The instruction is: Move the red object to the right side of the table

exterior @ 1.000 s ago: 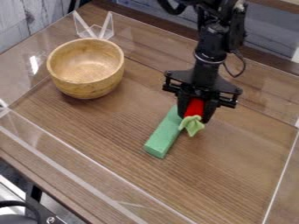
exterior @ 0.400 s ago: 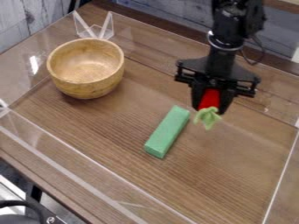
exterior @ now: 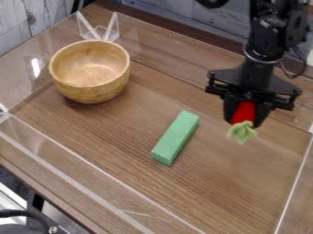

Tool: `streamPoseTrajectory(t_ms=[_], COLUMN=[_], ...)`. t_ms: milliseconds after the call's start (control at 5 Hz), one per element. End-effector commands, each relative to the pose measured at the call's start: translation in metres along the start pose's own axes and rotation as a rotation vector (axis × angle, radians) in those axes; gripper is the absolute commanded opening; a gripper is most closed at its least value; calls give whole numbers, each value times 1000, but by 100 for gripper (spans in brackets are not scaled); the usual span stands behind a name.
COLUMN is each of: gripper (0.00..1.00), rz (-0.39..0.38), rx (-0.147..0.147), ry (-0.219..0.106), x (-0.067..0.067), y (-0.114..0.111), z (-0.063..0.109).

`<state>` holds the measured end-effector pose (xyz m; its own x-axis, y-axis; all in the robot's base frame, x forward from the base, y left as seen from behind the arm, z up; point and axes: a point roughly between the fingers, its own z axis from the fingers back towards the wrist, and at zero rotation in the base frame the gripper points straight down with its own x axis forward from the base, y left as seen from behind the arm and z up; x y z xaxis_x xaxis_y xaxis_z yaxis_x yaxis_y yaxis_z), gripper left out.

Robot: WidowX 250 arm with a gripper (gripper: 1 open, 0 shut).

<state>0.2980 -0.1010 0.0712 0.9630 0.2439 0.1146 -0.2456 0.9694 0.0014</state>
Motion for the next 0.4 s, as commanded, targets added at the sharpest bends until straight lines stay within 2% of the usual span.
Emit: streamPoseTrajectory(t_ms=[0,200], gripper=[0,0], rz=[-21,-33], rx=[-21,-17], ry=[-38,-36], x=[4,3], y=[-14,-16], z=[0,-13])
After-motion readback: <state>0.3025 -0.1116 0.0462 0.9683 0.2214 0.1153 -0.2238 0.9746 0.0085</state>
